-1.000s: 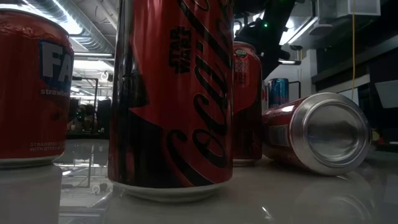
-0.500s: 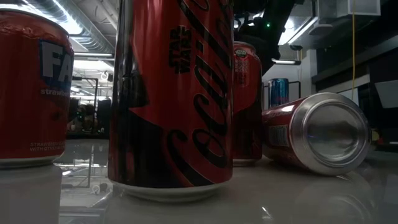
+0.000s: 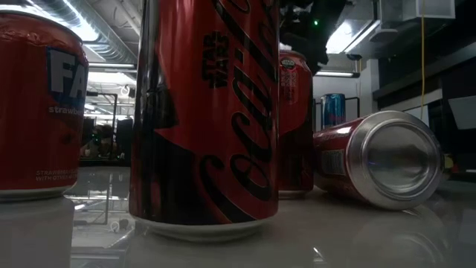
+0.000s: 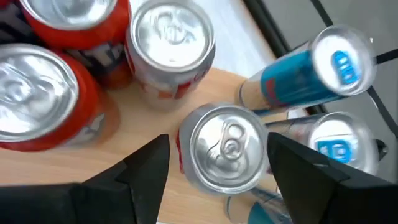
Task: Place canned beverage on shelf
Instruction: Put the red silver soda can on the shelf
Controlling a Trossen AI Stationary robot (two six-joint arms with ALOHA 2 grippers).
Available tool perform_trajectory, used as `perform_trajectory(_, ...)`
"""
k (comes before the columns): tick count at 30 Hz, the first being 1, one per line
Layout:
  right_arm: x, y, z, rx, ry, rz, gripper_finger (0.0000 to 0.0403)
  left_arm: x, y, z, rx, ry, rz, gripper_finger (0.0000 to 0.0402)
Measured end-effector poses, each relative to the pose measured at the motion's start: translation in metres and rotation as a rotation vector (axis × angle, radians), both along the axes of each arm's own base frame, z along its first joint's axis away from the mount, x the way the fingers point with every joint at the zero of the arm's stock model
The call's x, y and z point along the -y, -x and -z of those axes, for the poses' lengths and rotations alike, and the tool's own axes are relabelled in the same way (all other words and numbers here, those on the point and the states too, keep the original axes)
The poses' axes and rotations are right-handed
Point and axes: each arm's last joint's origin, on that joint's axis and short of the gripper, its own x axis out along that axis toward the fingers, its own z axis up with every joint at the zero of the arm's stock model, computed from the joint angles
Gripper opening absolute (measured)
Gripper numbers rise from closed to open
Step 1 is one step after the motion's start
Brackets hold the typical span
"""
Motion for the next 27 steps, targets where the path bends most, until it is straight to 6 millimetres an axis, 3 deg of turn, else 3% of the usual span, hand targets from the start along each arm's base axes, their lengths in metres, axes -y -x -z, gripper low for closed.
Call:
perform_trajectory(5,-0.007,0.005,-0.021,0.005,-0.037,0.066,0.0259,0.000,0.000,0.000,0.000,0.000,0.000,0.0354)
perform_trajectory(10,-0.037,0.007,-0.020,-0.046,-0.060,0.053,0.0260,0.000,0.000,0.000,0.000,0.000,0.001,0.0354)
perform_trajectory(18,-0.084,0.012,0.020,-0.136,-0.020,0.006,0.0260,0.001,0.000,0.000,-0.002,0.000,0.002,0.0354)
perform_trajectory(27,-0.081,0.010,0.065,-0.106,-0.008,-0.027,0.0260,0.006,-0.001,0.000,-0.003,-0.001,0.019,0.0354)
